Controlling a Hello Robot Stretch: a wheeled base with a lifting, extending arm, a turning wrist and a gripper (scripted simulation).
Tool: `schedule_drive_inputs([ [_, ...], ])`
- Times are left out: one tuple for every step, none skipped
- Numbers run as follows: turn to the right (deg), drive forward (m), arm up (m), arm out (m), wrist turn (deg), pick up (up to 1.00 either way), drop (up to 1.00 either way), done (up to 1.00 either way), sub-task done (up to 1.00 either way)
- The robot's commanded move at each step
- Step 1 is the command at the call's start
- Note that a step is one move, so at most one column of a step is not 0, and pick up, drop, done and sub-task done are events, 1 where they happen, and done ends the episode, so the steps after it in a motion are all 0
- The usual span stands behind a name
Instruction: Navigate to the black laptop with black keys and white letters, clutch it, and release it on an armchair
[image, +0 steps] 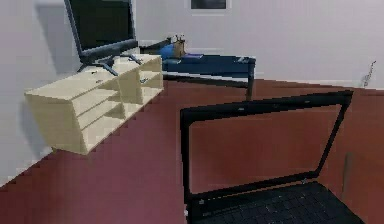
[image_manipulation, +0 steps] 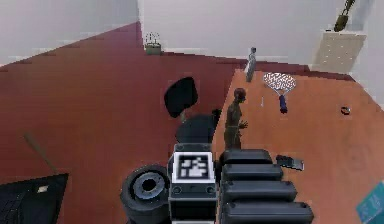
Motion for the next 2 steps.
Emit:
schedule_drive_inputs([
  [-45.0,0.0,0.0,0.0,0.0,0.0,0.0,0.0,0.0],
  [-27.0,0.0,0.0,0.0,0.0,0.0,0.0,0.0,0.0],
])
